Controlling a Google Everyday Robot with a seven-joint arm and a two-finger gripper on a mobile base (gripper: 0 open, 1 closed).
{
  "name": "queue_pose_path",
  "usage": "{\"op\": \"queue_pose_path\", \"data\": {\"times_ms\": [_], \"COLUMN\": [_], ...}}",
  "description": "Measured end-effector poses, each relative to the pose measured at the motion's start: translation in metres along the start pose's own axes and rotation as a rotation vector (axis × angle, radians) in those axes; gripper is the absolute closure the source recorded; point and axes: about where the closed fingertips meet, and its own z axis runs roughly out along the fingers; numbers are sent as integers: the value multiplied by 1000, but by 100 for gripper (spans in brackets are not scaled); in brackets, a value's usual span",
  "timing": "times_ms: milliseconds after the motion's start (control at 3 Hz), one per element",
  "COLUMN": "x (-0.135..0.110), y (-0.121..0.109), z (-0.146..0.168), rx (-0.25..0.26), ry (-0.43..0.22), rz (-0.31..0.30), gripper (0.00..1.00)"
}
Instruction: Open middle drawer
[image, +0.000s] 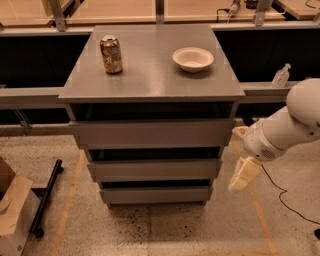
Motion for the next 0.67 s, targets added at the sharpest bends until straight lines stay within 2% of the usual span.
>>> {"op": "queue_pose_path", "data": {"times_ms": [667], "x": [18], "y": [4], "z": [88], "rx": [-35], "ry": [24], "rz": [11], "gripper": [0]}}
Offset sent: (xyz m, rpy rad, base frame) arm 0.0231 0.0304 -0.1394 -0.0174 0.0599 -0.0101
